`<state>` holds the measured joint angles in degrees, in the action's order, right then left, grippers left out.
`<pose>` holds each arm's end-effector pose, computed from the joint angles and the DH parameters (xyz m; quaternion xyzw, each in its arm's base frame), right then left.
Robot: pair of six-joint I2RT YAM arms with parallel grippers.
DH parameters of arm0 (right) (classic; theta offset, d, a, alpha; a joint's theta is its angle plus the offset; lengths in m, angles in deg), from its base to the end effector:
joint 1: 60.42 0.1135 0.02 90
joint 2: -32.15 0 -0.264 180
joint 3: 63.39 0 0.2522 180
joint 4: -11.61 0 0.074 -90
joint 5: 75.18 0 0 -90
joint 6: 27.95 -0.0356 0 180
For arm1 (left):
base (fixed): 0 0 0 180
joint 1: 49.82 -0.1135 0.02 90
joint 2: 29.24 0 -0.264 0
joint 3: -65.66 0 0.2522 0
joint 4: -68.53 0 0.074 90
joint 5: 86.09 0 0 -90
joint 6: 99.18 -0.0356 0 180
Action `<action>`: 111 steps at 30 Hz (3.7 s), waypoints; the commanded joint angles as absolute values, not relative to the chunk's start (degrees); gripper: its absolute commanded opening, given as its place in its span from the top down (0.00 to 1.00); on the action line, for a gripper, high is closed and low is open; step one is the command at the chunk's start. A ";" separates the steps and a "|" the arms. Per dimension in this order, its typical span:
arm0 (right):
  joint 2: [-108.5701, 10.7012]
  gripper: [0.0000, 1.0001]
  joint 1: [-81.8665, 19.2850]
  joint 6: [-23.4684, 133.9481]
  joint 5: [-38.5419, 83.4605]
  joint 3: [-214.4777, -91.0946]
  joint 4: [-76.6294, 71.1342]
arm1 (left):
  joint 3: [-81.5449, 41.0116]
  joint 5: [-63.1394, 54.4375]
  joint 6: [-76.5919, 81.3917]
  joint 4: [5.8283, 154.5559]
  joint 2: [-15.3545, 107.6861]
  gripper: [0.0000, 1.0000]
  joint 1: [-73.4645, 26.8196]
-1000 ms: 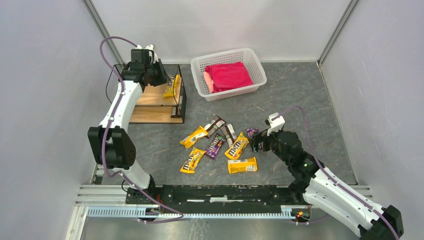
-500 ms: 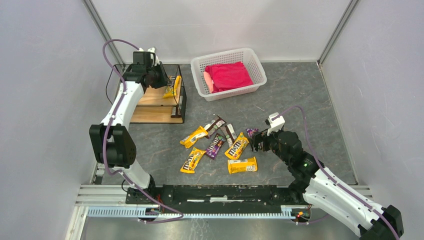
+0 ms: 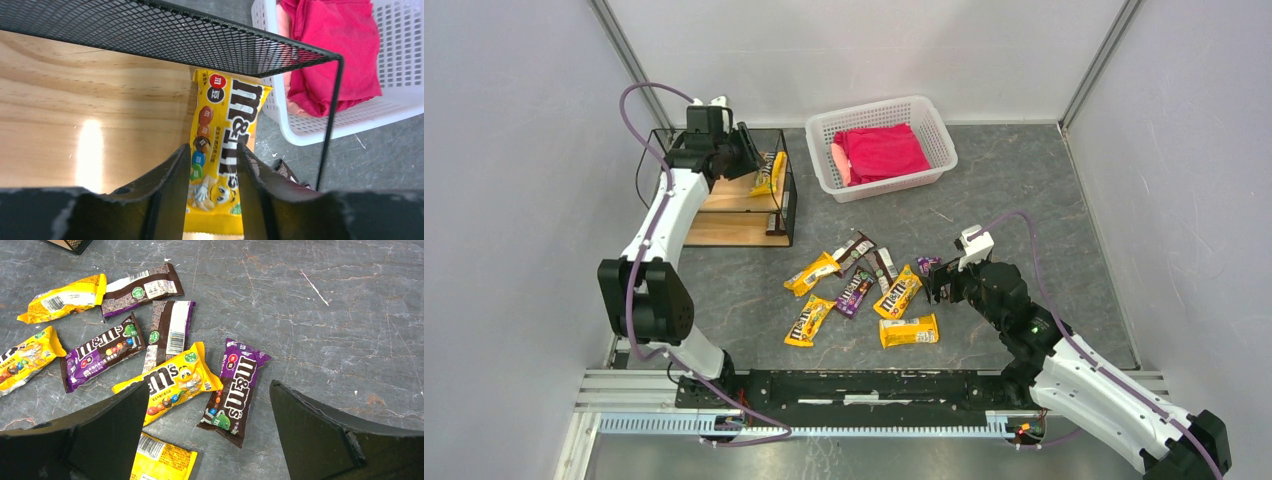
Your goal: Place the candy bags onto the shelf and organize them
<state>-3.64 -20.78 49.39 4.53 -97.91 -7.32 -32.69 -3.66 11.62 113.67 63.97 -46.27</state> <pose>0.1275 0.0974 0.2247 -0.1407 0.8063 0.1851 0.5439 0.3687 -0.0276 0.3294 -0.1080 0.8983 -0.1474 0.3996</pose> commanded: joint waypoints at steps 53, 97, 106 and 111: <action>22.65 0.02 -20.90 51.75 -7.79 -99.00 -12.68 | -9.60 -6.14 5.64 93.83 64.65 0.00 16.86; 20.16 0.02 -20.92 51.05 -6.74 -98.40 -12.42 | -9.20 13.85 25.71 103.20 72.48 0.42 24.05; 19.67 0.02 -20.91 50.71 -5.98 -98.16 -12.21 | -10.17 14.22 23.96 104.06 73.12 0.17 24.68; 20.10 0.02 -20.91 50.67 -6.37 -97.81 -12.61 | -12.08 17.87 23.43 107.19 76.27 0.24 26.72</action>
<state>19.92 -20.80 50.96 -6.24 -98.65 -14.29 -10.42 14.89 22.46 102.59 73.69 24.70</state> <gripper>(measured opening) 0.979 0.777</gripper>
